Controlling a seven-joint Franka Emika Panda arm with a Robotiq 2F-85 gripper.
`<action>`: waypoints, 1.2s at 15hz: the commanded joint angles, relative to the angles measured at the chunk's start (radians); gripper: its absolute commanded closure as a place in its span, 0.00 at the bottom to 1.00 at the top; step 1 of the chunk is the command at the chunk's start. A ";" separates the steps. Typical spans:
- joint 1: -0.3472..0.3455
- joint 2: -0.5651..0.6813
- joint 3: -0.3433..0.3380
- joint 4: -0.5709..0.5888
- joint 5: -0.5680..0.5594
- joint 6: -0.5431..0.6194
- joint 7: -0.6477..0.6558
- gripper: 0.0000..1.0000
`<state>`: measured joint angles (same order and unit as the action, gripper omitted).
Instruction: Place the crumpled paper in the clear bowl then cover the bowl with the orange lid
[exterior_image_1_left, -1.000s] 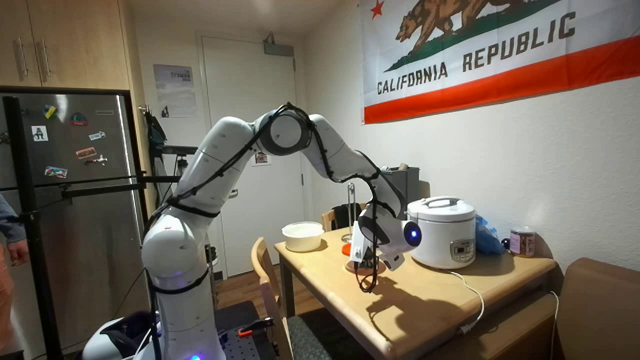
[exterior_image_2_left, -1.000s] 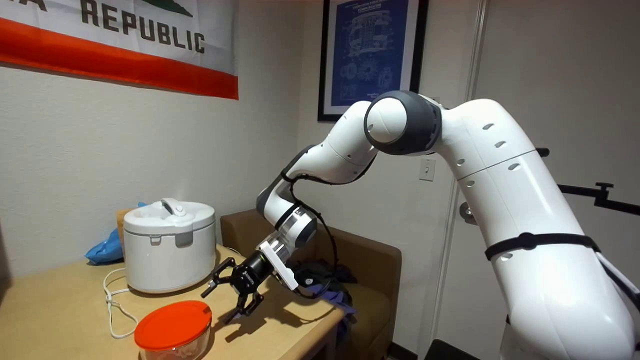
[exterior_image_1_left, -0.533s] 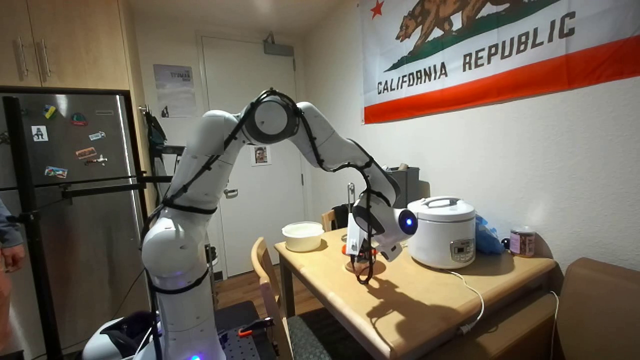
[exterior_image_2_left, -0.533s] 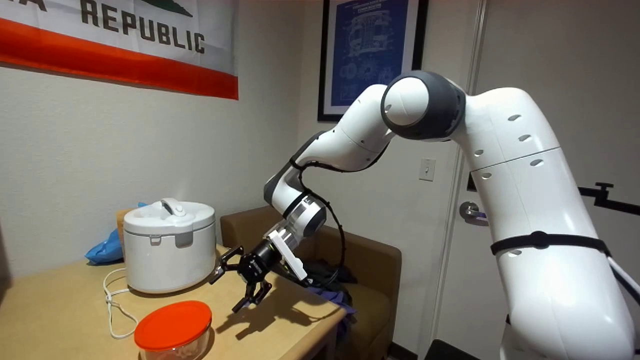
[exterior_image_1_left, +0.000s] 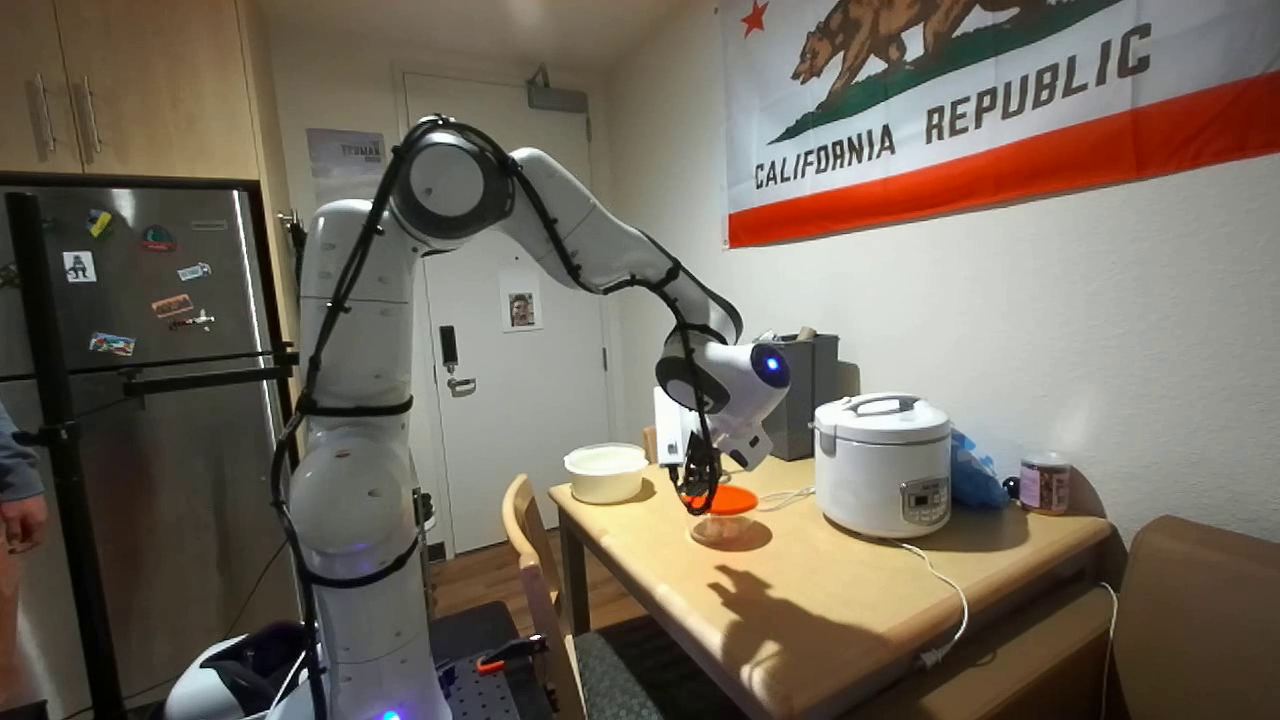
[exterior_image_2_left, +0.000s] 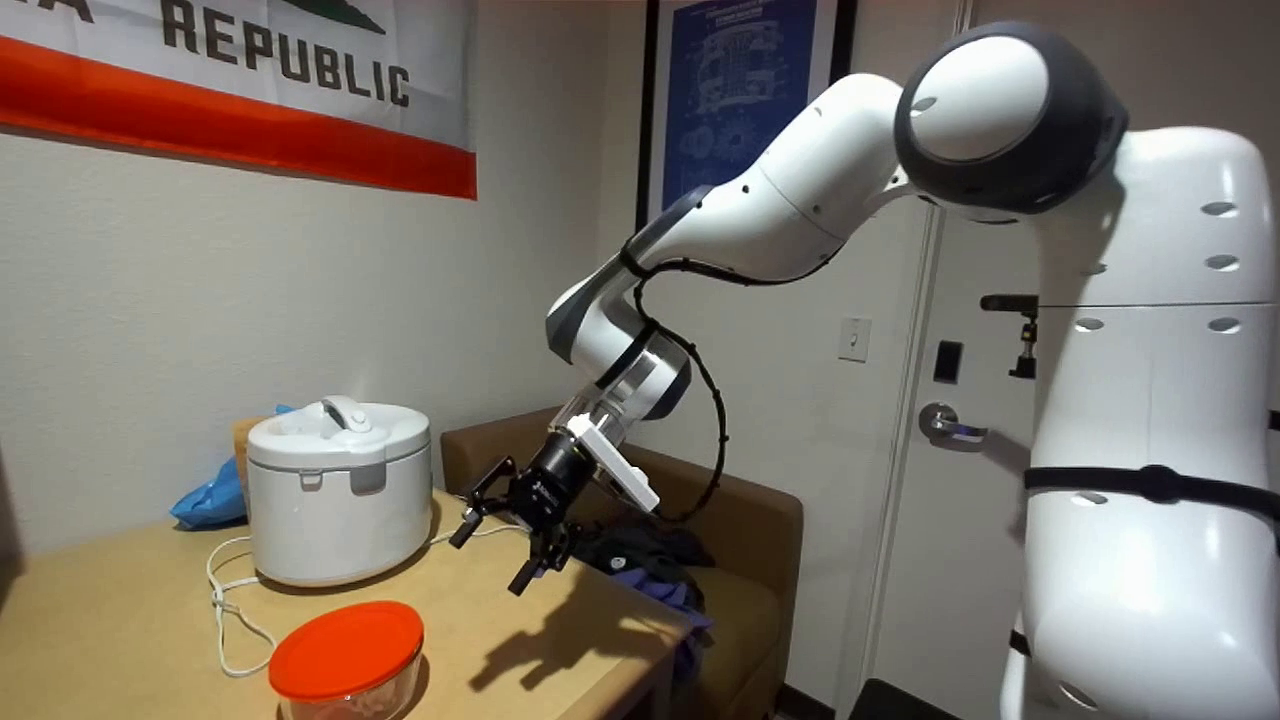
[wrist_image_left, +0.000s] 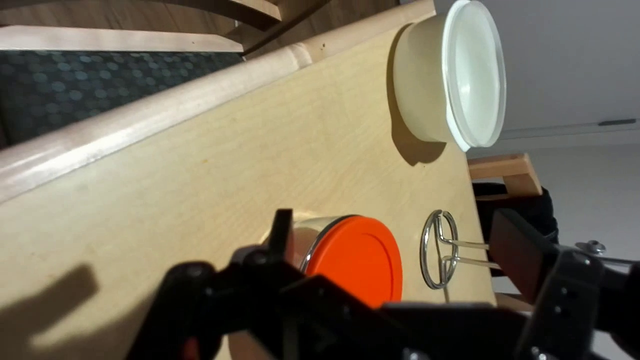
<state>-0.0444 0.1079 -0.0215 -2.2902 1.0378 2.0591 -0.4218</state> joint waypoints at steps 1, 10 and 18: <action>0.043 -0.164 0.020 -0.111 -0.136 0.080 0.146 0.00; 0.082 -0.319 0.074 -0.186 -0.468 0.071 0.440 0.00; 0.080 -0.368 0.075 -0.215 -0.644 0.091 0.519 0.00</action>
<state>0.0390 -0.2103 0.0471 -2.4681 0.4555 2.1269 0.0357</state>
